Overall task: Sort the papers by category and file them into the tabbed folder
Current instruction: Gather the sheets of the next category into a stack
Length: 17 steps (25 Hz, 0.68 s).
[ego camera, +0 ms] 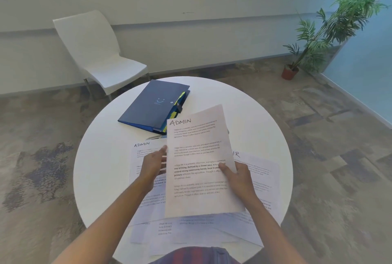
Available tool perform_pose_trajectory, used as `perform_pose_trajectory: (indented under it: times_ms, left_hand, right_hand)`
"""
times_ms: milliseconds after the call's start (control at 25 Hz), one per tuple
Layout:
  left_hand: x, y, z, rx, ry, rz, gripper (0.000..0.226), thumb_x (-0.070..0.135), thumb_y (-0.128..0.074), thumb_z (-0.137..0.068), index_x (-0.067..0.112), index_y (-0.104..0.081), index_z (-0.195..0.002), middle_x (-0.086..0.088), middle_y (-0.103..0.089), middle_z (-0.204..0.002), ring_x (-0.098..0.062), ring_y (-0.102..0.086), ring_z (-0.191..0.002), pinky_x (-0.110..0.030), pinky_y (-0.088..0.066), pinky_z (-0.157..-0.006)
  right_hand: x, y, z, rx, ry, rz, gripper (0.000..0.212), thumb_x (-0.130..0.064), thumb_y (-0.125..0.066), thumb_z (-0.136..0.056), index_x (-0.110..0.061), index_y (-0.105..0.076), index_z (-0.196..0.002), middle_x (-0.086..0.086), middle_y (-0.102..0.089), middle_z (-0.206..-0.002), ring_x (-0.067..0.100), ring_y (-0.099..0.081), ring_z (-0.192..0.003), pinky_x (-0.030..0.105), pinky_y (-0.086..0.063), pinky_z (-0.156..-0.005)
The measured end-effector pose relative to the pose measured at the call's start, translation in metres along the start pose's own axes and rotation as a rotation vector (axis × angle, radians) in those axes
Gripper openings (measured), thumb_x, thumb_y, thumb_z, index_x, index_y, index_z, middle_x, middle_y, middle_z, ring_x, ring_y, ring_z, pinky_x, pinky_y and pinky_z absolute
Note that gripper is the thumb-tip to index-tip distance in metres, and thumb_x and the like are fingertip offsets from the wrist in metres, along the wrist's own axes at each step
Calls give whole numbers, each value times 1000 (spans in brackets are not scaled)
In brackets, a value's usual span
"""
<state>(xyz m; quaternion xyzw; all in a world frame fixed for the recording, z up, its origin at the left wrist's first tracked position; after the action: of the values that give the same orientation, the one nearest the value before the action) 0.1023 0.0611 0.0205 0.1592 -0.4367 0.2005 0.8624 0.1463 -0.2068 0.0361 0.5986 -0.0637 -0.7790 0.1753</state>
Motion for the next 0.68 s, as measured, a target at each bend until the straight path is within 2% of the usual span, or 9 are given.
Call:
perform_pose_trajectory:
  times_ms: [40,120,160,240,320,400,560,680]
  left_hand:
    - [-13,11,-7,109,9,-134,45,50,-48,-97,9,-64,-105,-10,-72,-101,-30,-68,-97,-44,-53,-89]
    - [-39,36,-20,293,18,-565,61,59,-46,-93,7,-56,-122,-14,-62,-123,-34,-55,-118,-46,-43,-100]
    - [-51,46,-24,343,33,-764,68,62,-48,-90,6,-50,-129,-15,-54,-132,-34,-47,-126,-47,-38,-102]
    - [-70,62,-27,379,91,-970,81,70,-51,-83,6,-45,-133,-17,-44,-139,-34,-36,-130,-48,-34,-104]
    - [-84,68,-27,393,129,-1035,90,78,-55,-74,10,-44,-132,-16,-39,-138,-34,-33,-128,-48,-33,-103]
    - [-91,69,-29,415,108,-1044,94,77,-64,-67,10,-44,-130,-16,-39,-134,-34,-34,-126,-48,-35,-101]
    - [-92,68,-30,460,80,-907,97,61,-83,-58,2,-44,-125,-17,-42,-129,-35,-37,-123,-48,-39,-98]
    - [-88,67,-28,441,18,-814,87,45,-89,-60,5,-41,-121,-17,-54,-123,-34,-45,-120,-47,-36,-96]
  right_hand:
    - [3,4,0,18,-13,12,19,-30,-66,-94,-15,-77,-90,-4,-78,-81,16,-74,-76,28,-52,-64]
    - [6,13,-1,48,-26,50,19,-29,-64,-95,-15,-76,-90,-5,-77,-81,16,-72,-77,26,-49,-61]
    - [6,19,-2,65,-22,66,19,-28,-64,-95,-14,-76,-92,-5,-76,-83,16,-71,-79,26,-48,-62]
    - [7,30,-4,101,-13,77,18,-25,-63,-96,-13,-76,-95,-4,-75,-87,18,-70,-83,26,-48,-65]
    - [9,39,-5,132,-8,77,18,-24,-63,-96,-12,-75,-100,-1,-74,-90,20,-69,-87,25,-48,-67]
    - [12,45,-7,154,-12,76,19,-24,-63,-96,-10,-75,-102,2,-74,-94,22,-68,-90,28,-50,-73]
    - [14,49,-8,172,-19,74,21,-24,-64,-95,-9,-75,-104,6,-76,-99,25,-69,-94,33,-51,-82]
    - [14,47,-6,167,-14,61,20,-25,-64,-95,-11,-74,-105,3,-75,-99,23,-69,-95,34,-53,-84]
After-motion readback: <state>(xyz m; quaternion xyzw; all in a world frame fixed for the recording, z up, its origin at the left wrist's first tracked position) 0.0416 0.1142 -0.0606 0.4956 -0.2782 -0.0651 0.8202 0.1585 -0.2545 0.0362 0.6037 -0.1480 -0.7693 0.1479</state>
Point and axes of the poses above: each hand's wrist, its own z-axis away from the middle knuckle, its own y-axis out of the back of the hand, x = y × z, the point moved 4 cm from there along -z, towards the middle knuckle
